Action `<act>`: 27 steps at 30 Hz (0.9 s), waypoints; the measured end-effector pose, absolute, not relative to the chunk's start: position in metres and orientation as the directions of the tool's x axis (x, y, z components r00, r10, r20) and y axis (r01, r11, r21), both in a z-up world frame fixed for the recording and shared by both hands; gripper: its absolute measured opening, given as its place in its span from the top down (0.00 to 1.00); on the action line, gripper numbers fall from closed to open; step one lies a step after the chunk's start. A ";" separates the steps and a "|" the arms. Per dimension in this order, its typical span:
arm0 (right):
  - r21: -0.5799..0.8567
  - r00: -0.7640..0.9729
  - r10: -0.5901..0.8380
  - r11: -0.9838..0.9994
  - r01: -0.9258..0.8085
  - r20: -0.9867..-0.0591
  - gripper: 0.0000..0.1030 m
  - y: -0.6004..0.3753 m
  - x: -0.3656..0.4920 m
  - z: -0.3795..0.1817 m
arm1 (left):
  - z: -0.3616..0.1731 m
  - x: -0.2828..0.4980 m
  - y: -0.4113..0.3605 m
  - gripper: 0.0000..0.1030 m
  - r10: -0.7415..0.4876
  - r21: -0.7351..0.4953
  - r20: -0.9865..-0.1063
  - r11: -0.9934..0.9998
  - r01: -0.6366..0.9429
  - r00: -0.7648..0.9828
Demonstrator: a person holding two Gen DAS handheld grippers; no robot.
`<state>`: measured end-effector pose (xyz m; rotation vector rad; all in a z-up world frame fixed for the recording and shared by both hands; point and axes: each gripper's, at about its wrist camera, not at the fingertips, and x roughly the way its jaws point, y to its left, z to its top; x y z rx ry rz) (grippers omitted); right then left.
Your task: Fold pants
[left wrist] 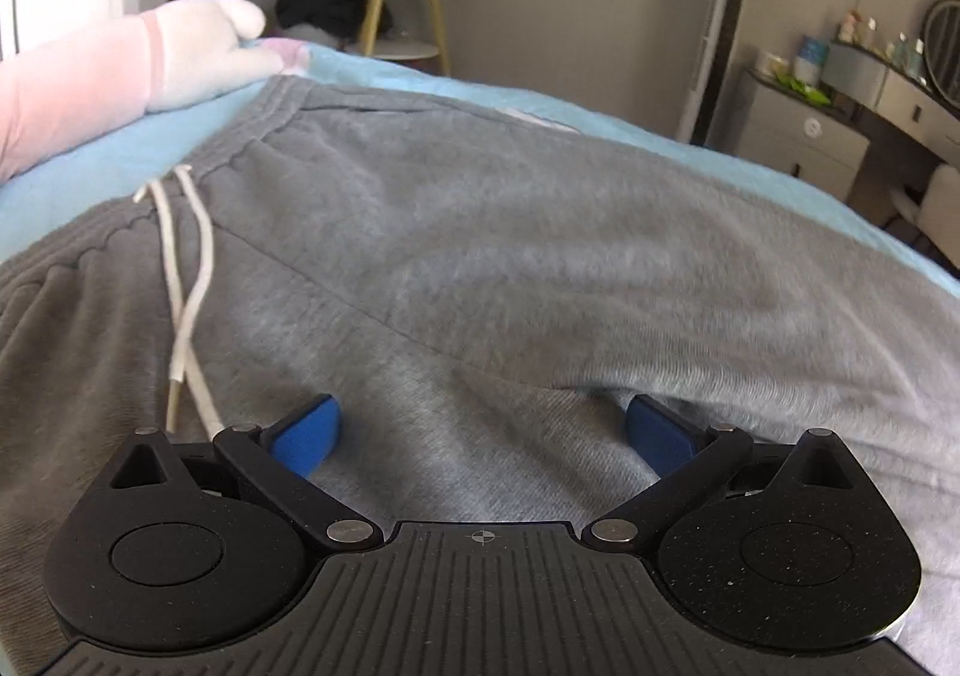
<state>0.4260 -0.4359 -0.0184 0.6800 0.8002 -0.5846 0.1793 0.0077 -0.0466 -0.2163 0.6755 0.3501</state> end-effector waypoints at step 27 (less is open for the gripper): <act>0.442 0.709 -0.162 0.682 0.583 -0.686 0.96 -0.459 0.204 -0.041 | -0.051 0.155 -0.024 0.00 0.182 -0.011 -0.656 0.968 -0.251 0.733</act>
